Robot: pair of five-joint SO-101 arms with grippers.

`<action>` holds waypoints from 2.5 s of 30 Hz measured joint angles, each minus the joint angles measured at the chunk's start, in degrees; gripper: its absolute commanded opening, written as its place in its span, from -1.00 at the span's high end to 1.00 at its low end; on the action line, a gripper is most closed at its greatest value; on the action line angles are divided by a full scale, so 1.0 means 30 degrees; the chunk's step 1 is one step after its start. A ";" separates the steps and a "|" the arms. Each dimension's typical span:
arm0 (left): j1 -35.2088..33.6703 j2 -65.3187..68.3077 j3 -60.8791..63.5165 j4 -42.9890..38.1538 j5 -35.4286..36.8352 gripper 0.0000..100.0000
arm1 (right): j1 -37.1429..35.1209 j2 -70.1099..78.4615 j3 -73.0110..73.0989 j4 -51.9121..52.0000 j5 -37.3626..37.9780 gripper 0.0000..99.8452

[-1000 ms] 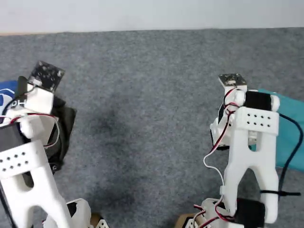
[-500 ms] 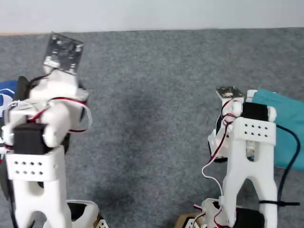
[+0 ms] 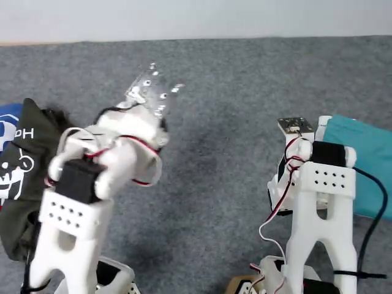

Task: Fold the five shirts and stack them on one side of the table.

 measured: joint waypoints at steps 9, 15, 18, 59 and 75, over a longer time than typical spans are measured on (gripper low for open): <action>-1.0374 0.0000 0.1582 0.2081 -0.6857 0.59 | 0.0000 0.0000 0.0000 0.0000 0.0000 0.98; -1.4681 0.0000 0.5011 0.1641 -1.0960 0.56 | 0.0029 -0.0029 0.0059 0.0000 0.0000 0.98; -1.6264 0.0000 0.7766 -0.0088 -1.2718 0.56 | 0.0000 -0.0029 0.0059 0.0000 0.0000 0.98; -1.7758 -0.0147 1.3714 -0.9817 -1.0432 0.99 | 0.0000 -0.0029 0.0059 0.0000 0.0000 0.98; -0.3722 -0.0147 -0.1319 -0.4982 0.3223 0.99 | 0.0000 -0.0029 0.0059 0.0000 0.0000 0.98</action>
